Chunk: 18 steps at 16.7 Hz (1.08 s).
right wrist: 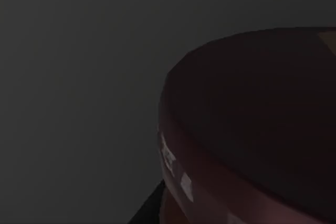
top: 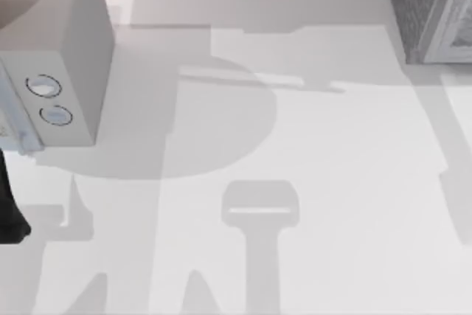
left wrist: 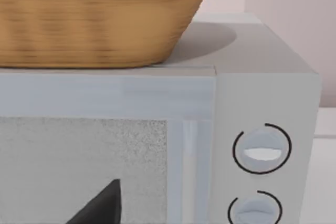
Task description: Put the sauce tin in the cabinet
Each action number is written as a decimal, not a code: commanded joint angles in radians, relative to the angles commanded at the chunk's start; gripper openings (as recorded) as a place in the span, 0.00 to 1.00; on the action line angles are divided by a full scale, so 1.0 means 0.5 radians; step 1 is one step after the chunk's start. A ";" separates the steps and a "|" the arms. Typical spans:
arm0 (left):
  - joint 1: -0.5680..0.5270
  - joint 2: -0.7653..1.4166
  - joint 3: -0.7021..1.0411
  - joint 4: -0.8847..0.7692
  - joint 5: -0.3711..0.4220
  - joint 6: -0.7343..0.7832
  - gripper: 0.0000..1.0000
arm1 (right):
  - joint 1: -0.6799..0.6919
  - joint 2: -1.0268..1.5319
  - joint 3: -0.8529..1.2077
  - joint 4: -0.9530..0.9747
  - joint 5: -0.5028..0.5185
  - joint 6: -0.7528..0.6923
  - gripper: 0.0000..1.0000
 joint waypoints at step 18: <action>0.000 0.000 0.000 0.000 0.000 0.000 1.00 | -0.004 0.025 0.022 0.007 -0.009 0.000 0.98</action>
